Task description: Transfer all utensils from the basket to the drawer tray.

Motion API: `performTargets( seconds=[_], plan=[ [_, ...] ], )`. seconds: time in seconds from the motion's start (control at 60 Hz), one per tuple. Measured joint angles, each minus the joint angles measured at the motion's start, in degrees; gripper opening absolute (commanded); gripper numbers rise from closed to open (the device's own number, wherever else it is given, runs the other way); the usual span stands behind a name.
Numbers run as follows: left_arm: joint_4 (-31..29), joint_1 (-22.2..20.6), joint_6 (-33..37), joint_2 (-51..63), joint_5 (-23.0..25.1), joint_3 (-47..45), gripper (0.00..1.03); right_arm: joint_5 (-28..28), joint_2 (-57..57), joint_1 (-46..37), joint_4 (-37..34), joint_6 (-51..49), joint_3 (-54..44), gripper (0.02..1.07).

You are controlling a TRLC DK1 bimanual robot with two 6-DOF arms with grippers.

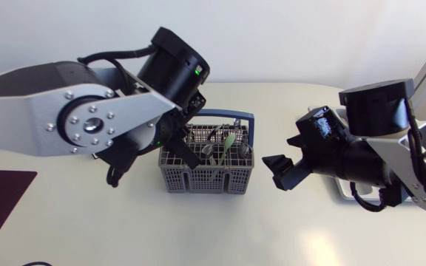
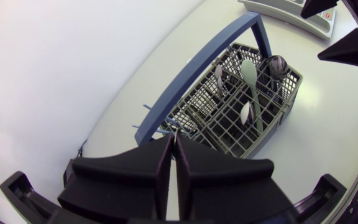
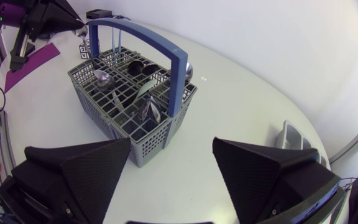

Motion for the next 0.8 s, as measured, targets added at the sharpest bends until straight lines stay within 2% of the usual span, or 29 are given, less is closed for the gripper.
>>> performTargets(
  seconds=[0.283,0.367,0.517,0.65,0.8],
  plan=[
    [-3.39,-3.04,0.48,-8.72,-0.31,1.42,0.04,0.00,-3.74,1.25,-0.02,-0.61,0.00,0.97],
    [-4.02,-3.43,-0.02,-11.19,1.51,2.95,0.04,-0.02,-6.14,2.25,-0.63,-0.85,0.11,0.97],
    [-4.22,-2.60,-3.19,-13.55,8.85,5.33,0.04,-0.02,-8.41,4.31,-2.40,-1.25,1.46,0.97],
    [-5.88,1.20,-7.32,-12.48,19.04,7.32,0.04,-0.20,-9.11,7.06,-2.45,-1.22,2.91,0.97],
    [-8.35,4.07,-11.26,-7.30,27.50,10.62,0.04,-0.98,-9.05,10.27,-2.62,-1.20,5.27,0.96]
  ],
)
